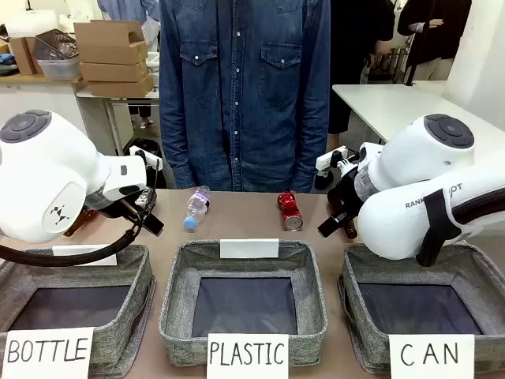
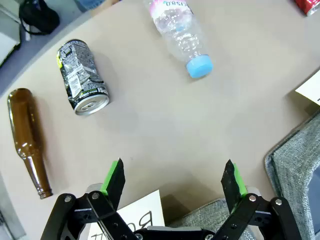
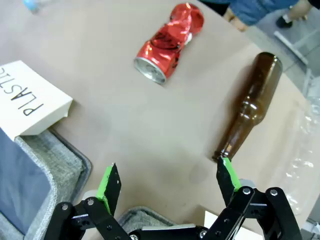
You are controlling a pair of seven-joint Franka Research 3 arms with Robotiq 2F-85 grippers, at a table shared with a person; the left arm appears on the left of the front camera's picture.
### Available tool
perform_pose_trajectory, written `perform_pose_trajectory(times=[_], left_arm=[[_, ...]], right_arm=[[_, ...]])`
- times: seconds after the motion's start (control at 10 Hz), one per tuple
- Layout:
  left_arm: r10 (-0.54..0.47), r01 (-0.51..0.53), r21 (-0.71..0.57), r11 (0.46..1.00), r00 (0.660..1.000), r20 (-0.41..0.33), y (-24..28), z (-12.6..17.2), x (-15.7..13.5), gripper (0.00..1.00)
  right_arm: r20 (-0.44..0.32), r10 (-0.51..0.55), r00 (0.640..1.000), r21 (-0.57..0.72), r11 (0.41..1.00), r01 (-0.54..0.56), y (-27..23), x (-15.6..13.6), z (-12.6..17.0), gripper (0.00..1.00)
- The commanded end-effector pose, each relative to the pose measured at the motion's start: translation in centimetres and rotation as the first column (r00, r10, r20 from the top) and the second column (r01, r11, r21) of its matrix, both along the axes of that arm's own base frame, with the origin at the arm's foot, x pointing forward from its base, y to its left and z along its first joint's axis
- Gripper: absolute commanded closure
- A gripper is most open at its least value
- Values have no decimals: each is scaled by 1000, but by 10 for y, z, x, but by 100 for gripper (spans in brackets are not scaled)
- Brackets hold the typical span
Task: Sort the can waste into the basket.
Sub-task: Pick up the can waste from the table and place it in the right Fabric basket.
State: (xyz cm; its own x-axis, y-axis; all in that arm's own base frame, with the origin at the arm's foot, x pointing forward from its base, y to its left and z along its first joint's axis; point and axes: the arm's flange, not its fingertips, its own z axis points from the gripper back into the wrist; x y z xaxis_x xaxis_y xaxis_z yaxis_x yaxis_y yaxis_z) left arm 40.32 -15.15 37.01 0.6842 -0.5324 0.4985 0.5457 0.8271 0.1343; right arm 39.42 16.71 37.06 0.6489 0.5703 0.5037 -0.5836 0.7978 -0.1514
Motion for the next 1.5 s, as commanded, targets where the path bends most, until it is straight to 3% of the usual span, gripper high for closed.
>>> perform_pose_trajectory(times=[0.0, 0.9, 1.0, 1.1, 1.2, 1.4], left_arm=[[0, 0, 0, 1000, 1000, 0, 0, 0, 0, 0], [0, 0, 0, 1000, 1000, 0, 0, 0, 0, 0], [-33, 34, 17, 999, 999, -39, 6, 25, -16, 0], [-21, 36, 63, 997, 977, -213, 12, 60, -43, 0], [19, -1, 78, 997, 974, -226, 14, 108, -90, 0], [-92, 92, 68, 993, 996, 7, 11, 161, -169, 0]], right_arm=[[0, 0, 1000, 0, 1000, 0, 0, 0, 0, 0], [0, 0, 1000, 0, 1000, 0, 0, 0, 0, 0], [-99, 17, 995, 55, 998, -11, -13, -8, 21, 0], [-224, -33, 974, 97, 994, 56, -27, -23, 58, 0], [-199, -62, 978, 138, 986, 91, -46, -51, 108, 0], [-61, -5, 998, 231, 973, 19, -63, -112, 170, 0]])
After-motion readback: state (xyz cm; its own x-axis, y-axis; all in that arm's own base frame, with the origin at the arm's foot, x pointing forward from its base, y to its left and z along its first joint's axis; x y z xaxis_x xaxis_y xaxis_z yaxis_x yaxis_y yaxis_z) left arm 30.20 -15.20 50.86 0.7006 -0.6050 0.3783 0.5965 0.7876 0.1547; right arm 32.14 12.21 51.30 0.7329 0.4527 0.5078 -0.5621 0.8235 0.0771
